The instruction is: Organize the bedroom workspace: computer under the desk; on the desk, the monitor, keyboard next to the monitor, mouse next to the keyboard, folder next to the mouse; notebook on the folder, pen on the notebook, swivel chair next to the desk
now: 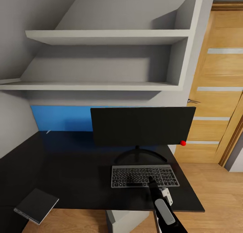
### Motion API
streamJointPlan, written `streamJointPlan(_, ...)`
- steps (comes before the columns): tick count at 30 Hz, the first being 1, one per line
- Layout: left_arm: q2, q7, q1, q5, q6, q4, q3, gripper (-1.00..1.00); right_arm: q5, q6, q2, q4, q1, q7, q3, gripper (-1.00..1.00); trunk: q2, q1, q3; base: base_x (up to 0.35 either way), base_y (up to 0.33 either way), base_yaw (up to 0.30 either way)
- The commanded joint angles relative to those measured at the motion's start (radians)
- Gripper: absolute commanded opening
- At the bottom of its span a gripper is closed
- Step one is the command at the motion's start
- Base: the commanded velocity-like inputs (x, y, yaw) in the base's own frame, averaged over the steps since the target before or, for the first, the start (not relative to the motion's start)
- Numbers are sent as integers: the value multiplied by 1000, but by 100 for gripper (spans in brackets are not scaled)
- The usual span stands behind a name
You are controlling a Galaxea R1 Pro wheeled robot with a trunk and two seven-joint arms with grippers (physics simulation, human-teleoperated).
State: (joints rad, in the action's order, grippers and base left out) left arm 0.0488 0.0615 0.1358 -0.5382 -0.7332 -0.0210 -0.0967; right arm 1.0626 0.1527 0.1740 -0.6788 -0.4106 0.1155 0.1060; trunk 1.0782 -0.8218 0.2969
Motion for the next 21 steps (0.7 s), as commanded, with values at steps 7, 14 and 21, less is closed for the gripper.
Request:
streamJointPlan(7, 0, 5, 1, -11, -2, 1, -6, 100, 9, 4, 1, -5, -1, -2, 1, 100, -20, 11, -8, -4, -4, 0)
streamJointPlan(14, 0, 5, 1, -11, -2, 1, -6, 100, 8, 4, 1, -6, -1, -3, 0, 100, -69, 38, -30, 0, 0, 0)
streamJointPlan(21, 0, 4, 1, -11, -2, 1, -6, 100, 8, 4, 1, -7, -1, -4, 0, 100, -118, 65, -52, 0, 0, 0)
